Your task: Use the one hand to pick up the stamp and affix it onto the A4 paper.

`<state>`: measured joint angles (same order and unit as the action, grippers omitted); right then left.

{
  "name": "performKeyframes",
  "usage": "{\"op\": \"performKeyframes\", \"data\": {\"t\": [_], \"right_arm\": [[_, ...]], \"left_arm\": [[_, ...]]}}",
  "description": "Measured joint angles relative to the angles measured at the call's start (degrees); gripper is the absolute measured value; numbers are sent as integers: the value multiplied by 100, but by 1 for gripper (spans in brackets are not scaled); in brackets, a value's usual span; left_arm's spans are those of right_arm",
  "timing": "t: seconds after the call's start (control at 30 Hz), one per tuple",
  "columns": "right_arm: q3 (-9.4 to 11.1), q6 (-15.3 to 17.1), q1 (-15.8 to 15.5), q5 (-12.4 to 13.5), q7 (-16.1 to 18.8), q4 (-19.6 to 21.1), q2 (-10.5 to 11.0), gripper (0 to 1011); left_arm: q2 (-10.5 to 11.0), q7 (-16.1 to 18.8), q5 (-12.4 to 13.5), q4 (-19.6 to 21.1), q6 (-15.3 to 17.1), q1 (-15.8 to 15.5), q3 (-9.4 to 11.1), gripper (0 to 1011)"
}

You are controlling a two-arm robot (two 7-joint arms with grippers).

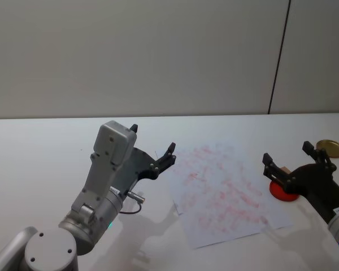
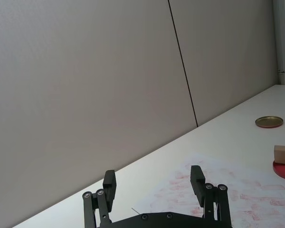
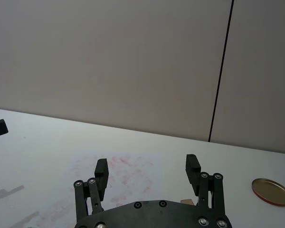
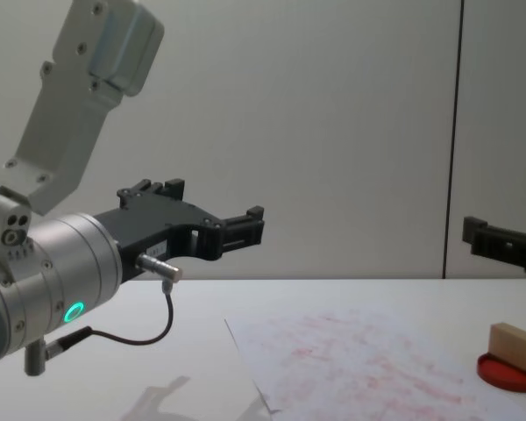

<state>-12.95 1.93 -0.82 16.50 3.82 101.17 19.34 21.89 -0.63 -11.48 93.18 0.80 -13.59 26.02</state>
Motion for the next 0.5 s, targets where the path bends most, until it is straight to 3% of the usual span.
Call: {"op": "performKeyframes", "data": {"t": [0.5], "right_arm": [[1,0,-2,0,0,6,0,1001]], "left_arm": [[0,0,0,0,0,0,0,993]]}}
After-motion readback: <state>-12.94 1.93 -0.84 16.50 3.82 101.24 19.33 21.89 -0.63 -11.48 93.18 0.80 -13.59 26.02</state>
